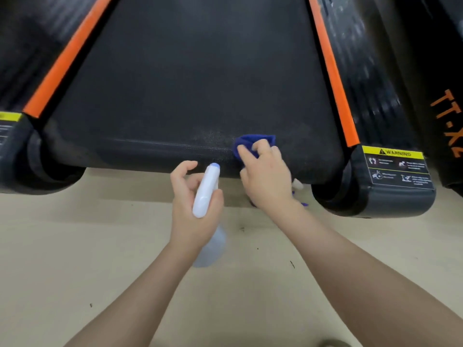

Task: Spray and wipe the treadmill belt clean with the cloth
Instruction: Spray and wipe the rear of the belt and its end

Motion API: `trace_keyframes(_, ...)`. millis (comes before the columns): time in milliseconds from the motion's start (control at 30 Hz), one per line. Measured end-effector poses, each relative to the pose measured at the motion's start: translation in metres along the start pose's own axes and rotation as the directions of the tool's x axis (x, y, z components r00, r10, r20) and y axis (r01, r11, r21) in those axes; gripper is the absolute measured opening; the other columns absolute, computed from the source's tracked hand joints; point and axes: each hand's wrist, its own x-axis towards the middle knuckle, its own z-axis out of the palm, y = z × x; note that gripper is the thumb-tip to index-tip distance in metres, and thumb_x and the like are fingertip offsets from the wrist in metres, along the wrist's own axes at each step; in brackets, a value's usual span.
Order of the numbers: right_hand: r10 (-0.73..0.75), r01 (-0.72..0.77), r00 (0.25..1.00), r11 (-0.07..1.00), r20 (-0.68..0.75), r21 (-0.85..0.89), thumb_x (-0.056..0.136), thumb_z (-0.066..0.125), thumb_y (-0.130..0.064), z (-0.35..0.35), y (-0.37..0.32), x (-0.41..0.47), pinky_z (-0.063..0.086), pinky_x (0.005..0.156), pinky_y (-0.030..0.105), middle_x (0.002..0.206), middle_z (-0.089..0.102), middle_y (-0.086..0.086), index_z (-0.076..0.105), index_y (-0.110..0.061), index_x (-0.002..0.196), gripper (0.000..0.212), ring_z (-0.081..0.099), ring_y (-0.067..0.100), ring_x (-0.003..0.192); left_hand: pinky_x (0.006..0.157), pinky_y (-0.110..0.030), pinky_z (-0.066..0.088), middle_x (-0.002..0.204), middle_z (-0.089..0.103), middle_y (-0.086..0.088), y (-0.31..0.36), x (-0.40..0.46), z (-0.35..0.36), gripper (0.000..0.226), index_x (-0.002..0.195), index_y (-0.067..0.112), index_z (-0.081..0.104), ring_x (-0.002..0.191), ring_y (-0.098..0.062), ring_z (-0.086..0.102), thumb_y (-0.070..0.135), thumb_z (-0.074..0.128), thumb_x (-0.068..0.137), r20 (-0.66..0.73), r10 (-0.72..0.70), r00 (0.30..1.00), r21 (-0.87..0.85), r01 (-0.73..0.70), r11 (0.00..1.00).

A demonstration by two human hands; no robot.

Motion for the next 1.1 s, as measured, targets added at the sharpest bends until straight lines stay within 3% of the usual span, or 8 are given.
trace_keyframes(100, -0.226, 0.232, 0.943, 0.973, 0.244, 0.003, 0.08, 0.057, -0.015, 0.006, -0.043, 0.009, 0.037, 0.056, 0.03, 0.114, 0.053, 0.012, 0.056, -0.016, 0.125, 0.045, 0.051, 0.03, 0.085, 0.068, -0.006, 0.043, 0.082, 0.061, 0.018, 0.001, 0.003, -0.012, 0.046, 0.111, 0.033, 0.033, 0.079, 0.007, 0.058, 0.009, 0.052, 0.077, -0.036, 0.035, 0.999, 0.008, -0.035, 0.999)
trace_keyframes(267, 0.283, -0.268, 0.941, 0.958, 0.185, -0.1, 0.091, 0.042, -0.017, 0.0, -0.02, 0.043, 0.031, 0.065, 0.032, 0.124, 0.043, 0.008, 0.055, -0.017, 0.112, 0.025, 0.045, 0.029, 0.094, 0.068, -0.009, 0.044, 0.088, 0.06, 0.031, -0.005, 0.008, -0.035, 0.035, 0.106, 0.037, 0.045, 0.083, 0.003, 0.059, 0.018, 0.054, 0.078, -0.082, 0.007, 0.997, 0.053, -0.002, 0.999)
trace_keyframes(400, -0.04, 0.038, 0.993, 0.999, 0.107, 0.016, 0.069, 0.061, -0.011, 0.012, -0.07, 0.036, 0.029, 0.052, 0.028, 0.101, 0.057, 0.011, 0.066, -0.015, 0.096, 0.027, 0.049, 0.029, 0.072, 0.069, -0.004, 0.042, 0.088, 0.061, 0.035, -0.004, 0.014, -0.045, 0.027, 0.104, 0.035, 0.056, 0.082, 0.009, 0.058, 0.022, 0.051, 0.081, -0.116, -0.029, 0.993, 0.076, 0.038, 0.996)
trace_keyframes(467, -0.205, 0.207, 0.96, 0.978, 0.19, 0.009, 0.077, 0.057, -0.013, 0.009, -0.061, 0.036, 0.034, 0.059, 0.031, 0.112, 0.053, 0.009, 0.063, -0.02, 0.111, 0.035, 0.048, 0.03, 0.082, 0.068, -0.004, 0.042, 0.087, 0.061, 0.035, -0.003, 0.019, -0.047, 0.025, 0.102, 0.038, 0.057, 0.08, 0.009, 0.057, 0.022, 0.052, 0.083, -0.12, -0.068, 0.99, 0.064, 0.076, 0.995)
trace_keyframes(567, 0.051, -0.052, 0.988, 0.999, 0.147, 0.002, 0.085, 0.049, -0.018, -0.006, 0.002, 0.039, 0.041, 0.074, 0.034, 0.123, 0.047, 0.005, 0.061, -0.03, 0.117, 0.036, 0.047, 0.033, 0.099, 0.068, -0.004, 0.042, 0.086, 0.062, 0.034, 0.0, 0.024, -0.044, 0.025, 0.103, 0.035, 0.06, 0.081, 0.01, 0.057, 0.015, 0.054, 0.089, -0.054, -0.079, 0.995, 0.061, 0.082, 0.995)
trace_keyframes(733, 0.506, -0.493, 0.86, 0.858, 0.073, -0.144, 0.088, 0.044, -0.017, -0.018, 0.071, 0.036, 0.04, 0.078, 0.038, 0.123, 0.045, 0.01, 0.063, -0.028, 0.117, 0.036, 0.047, 0.038, 0.103, 0.069, -0.005, 0.042, 0.085, 0.062, 0.024, 0.003, 0.034, -0.031, 0.027, 0.104, 0.031, 0.061, 0.079, 0.006, 0.056, 0.02, 0.051, 0.082, -0.017, -0.021, 1.0, 0.05, 0.022, 0.999)
trace_keyframes(933, 0.063, -0.069, 0.981, 0.997, 0.186, 0.031, 0.088, 0.046, -0.019, -0.006, 0.04, 0.045, 0.042, 0.071, 0.033, 0.122, 0.047, 0.003, 0.062, -0.03, 0.118, 0.035, 0.05, 0.03, 0.1, 0.074, -0.006, 0.041, 0.091, 0.061, 0.019, 0.008, 0.042, -0.008, 0.036, 0.098, 0.046, 0.054, 0.085, 0.004, 0.056, 0.013, 0.065, 0.088, 0.062, -0.03, 0.998, 0.105, 0.023, 0.994)
trace_keyframes(1100, 0.471, -0.462, 0.88, 0.879, 0.065, -0.117, 0.089, 0.044, -0.019, -0.02, 0.083, 0.031, 0.038, 0.069, 0.036, 0.12, 0.046, 0.011, 0.062, -0.017, 0.113, 0.03, 0.051, 0.037, 0.095, 0.076, 0.0, 0.038, 0.102, 0.066, 0.022, 0.007, 0.039, -0.012, 0.039, 0.118, 0.029, 0.061, 0.096, 0.014, 0.056, 0.007, 0.065, 0.086, -0.006, -0.091, 0.996, 0.049, 0.092, 0.995)
